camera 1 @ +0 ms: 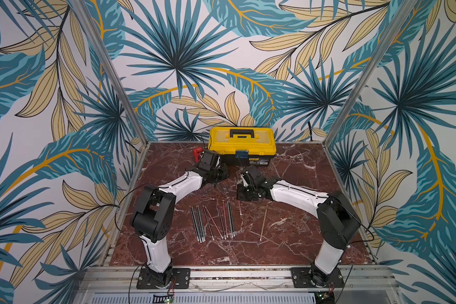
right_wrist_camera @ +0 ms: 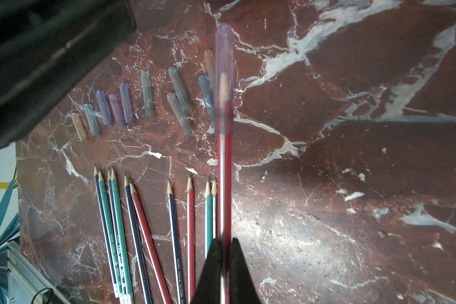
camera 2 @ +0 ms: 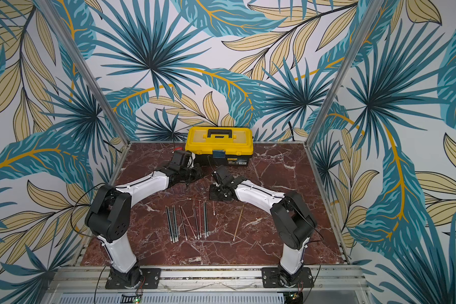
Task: Remove the protective cover of the pencils
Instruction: Pick up the pencil from the center of the board, then remove the protective sleeve from the pencil.
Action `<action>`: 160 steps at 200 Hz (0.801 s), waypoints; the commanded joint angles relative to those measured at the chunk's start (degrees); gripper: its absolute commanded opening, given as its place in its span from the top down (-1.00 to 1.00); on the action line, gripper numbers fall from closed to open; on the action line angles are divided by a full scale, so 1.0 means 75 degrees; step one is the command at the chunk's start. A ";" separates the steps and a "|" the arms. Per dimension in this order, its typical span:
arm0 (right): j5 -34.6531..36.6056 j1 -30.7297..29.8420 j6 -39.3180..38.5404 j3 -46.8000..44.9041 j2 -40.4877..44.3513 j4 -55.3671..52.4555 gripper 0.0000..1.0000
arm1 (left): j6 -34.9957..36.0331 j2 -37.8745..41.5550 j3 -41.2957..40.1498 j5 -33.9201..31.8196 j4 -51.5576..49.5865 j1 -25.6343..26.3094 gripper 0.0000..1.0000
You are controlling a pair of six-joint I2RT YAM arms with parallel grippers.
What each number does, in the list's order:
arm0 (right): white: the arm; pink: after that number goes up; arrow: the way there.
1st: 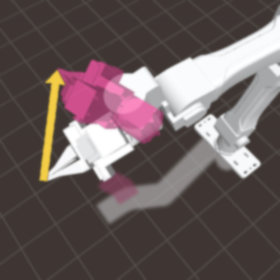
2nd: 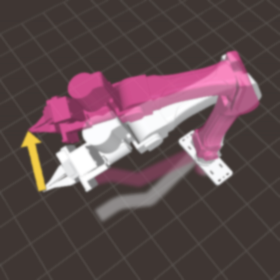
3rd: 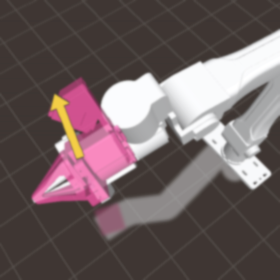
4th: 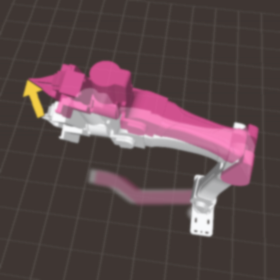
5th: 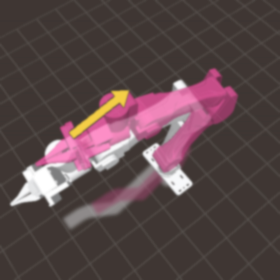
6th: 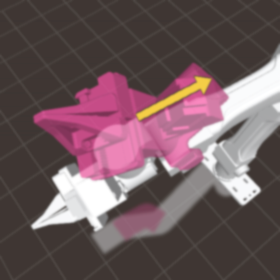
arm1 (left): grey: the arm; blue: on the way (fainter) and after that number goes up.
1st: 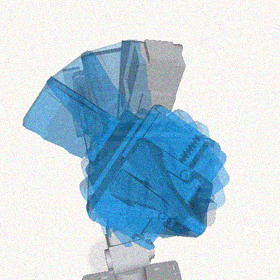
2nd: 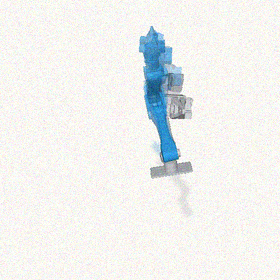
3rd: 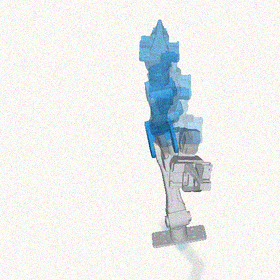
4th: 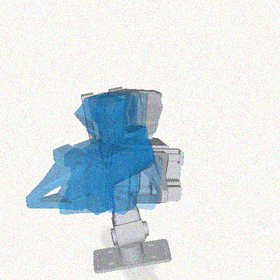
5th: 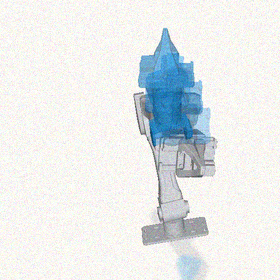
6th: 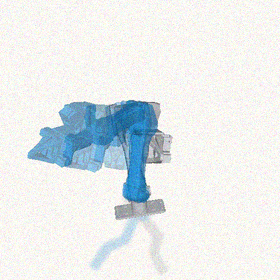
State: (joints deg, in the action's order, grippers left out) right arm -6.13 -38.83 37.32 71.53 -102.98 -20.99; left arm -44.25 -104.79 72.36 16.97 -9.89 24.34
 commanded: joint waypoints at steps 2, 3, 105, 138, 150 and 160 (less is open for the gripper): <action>-0.0122 -0.0083 0.0086 0.0003 0.0098 0.0126 1.00 | -0.0037 -0.0249 -0.0029 0.0128 0.0152 0.0077 0.39; -0.0133 -0.0084 0.0086 0.0003 0.0105 0.0126 1.00 | -0.0039 -0.0263 -0.0028 0.0128 0.0155 0.0080 0.39; -0.0237 -0.0243 0.0183 0.0011 0.0218 0.0359 1.00 | -0.0123 -0.0737 0.0260 0.0460 0.0157 0.0201 0.44; -0.0340 -0.0347 0.0238 -0.0104 0.0218 0.0416 1.00 | -0.0088 -0.0740 0.0264 0.0384 0.0147 0.0196 0.69; -0.0363 -0.0399 0.0262 -0.0215 0.0274 0.0487 1.00 | -0.0094 -0.0746 0.0256 0.0391 0.0155 0.0200 0.78; -0.0334 -0.0456 0.0289 -0.0346 0.0358 0.0522 1.00 | -0.0088 -0.0755 0.0255 0.0391 0.0153 0.0191 0.84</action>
State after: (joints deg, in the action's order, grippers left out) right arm -7.81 -41.21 38.81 71.35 -102.98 -18.70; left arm -45.60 -109.84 72.42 20.14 -9.61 25.69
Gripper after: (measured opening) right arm 0.071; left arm 0.113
